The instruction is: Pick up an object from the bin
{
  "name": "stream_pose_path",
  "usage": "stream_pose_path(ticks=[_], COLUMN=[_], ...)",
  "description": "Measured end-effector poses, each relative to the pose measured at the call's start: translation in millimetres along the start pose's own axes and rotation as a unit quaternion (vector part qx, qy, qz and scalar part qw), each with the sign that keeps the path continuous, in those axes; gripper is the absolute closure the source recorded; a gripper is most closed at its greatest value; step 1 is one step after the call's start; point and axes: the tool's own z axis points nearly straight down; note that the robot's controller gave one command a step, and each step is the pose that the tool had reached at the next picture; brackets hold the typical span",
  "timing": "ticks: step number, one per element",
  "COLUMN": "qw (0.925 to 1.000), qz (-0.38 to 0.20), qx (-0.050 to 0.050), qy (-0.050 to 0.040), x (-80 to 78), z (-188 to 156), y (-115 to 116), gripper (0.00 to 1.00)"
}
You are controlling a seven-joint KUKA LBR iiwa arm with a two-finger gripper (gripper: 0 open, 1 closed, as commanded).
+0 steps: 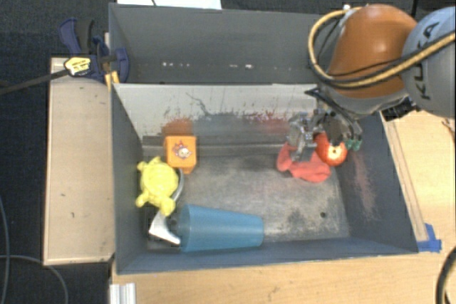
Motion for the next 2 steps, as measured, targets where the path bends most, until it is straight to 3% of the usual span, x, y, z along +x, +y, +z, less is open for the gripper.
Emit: stream_pose_path(ticks=[1, 2], qw=[1.0, 1.0], qz=[0.0, -0.007], qx=[0.0, 0.0], qy=[0.0001, 0.0009], x=[0.0, 3.5], z=[0.1, -35.0], y=[0.1, 12.6], gripper=[1.0, 1.0])
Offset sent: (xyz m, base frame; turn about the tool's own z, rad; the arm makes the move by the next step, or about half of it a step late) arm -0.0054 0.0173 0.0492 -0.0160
